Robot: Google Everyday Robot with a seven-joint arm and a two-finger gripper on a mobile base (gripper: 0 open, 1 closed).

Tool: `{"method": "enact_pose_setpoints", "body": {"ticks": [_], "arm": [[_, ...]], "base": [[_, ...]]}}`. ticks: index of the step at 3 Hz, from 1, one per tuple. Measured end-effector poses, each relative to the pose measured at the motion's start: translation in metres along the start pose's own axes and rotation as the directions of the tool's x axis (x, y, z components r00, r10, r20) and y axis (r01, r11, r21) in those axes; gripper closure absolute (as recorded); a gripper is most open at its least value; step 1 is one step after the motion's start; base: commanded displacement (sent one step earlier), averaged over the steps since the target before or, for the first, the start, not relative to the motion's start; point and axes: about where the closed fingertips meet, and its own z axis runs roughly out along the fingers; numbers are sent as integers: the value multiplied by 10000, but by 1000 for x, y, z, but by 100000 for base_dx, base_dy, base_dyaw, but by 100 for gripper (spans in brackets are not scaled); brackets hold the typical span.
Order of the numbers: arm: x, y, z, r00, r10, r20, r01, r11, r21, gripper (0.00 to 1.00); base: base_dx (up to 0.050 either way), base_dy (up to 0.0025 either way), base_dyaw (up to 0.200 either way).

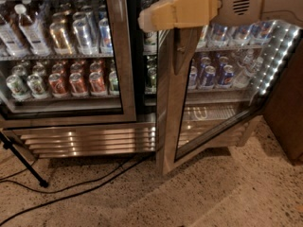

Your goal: Open right fridge door

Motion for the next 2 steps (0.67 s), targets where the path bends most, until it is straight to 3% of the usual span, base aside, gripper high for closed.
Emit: {"method": "enact_pose_setpoints", "body": {"ticks": [1,2], "arm": [[1,0,0,10000,0,0,0,10000,0,0],[1,0,0,10000,-1,0,1,10000,-1,19]], "base": [[0,0,0],[0,0,0]]}}
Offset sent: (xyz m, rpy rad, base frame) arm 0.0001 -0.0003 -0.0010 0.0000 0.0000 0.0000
